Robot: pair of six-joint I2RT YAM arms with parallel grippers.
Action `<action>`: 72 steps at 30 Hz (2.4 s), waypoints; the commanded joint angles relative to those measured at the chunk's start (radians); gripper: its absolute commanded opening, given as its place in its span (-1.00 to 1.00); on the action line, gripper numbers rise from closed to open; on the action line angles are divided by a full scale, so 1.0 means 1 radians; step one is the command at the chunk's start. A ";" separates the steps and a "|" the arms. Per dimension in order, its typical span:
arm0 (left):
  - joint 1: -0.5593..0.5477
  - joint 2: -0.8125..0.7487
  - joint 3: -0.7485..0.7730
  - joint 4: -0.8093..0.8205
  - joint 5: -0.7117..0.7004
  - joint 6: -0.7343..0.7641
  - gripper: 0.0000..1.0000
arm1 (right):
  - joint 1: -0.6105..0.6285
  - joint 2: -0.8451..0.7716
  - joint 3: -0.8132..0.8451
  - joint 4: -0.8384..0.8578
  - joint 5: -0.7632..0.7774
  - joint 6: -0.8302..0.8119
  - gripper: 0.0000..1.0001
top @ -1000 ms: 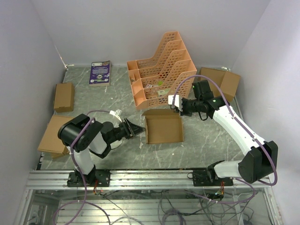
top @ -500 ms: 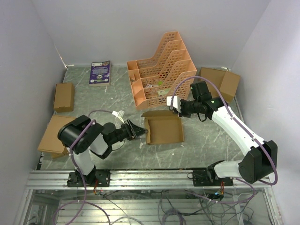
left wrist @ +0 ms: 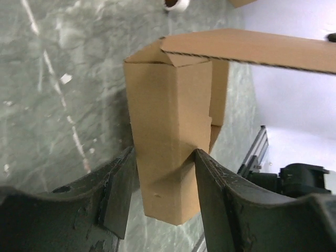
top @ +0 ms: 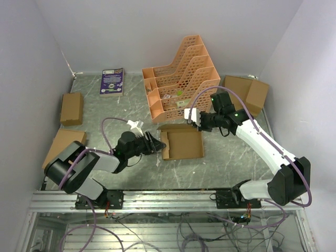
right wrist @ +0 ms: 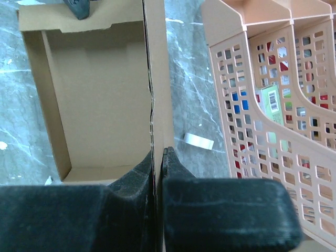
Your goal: Fold the paper box
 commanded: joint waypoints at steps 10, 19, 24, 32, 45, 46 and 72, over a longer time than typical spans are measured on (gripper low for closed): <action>-0.061 -0.057 0.125 -0.391 -0.197 0.133 0.04 | 0.073 -0.001 -0.028 0.019 -0.041 0.052 -1.00; -0.138 -0.080 0.179 -0.541 -0.391 0.178 -0.13 | 0.091 -0.001 -0.018 0.009 -0.053 0.081 -1.00; -0.180 -0.130 0.206 -0.620 -0.526 0.184 -0.28 | 0.119 -0.005 -0.001 -0.007 -0.044 0.126 -1.00; -0.200 -0.151 0.270 -0.742 -0.661 0.223 -0.62 | 0.211 -0.010 0.024 0.007 0.038 0.291 -1.00; -0.201 -0.178 0.308 -0.686 -0.716 0.417 -0.32 | 0.261 0.026 0.151 0.030 0.142 0.537 -1.00; -0.201 -0.181 0.307 -0.672 -0.711 0.435 -0.31 | 0.261 0.026 0.159 0.026 0.140 0.540 -1.00; -0.166 -0.160 0.301 -0.550 -0.568 0.635 -0.24 | 0.264 0.024 0.161 0.024 0.119 0.547 -1.00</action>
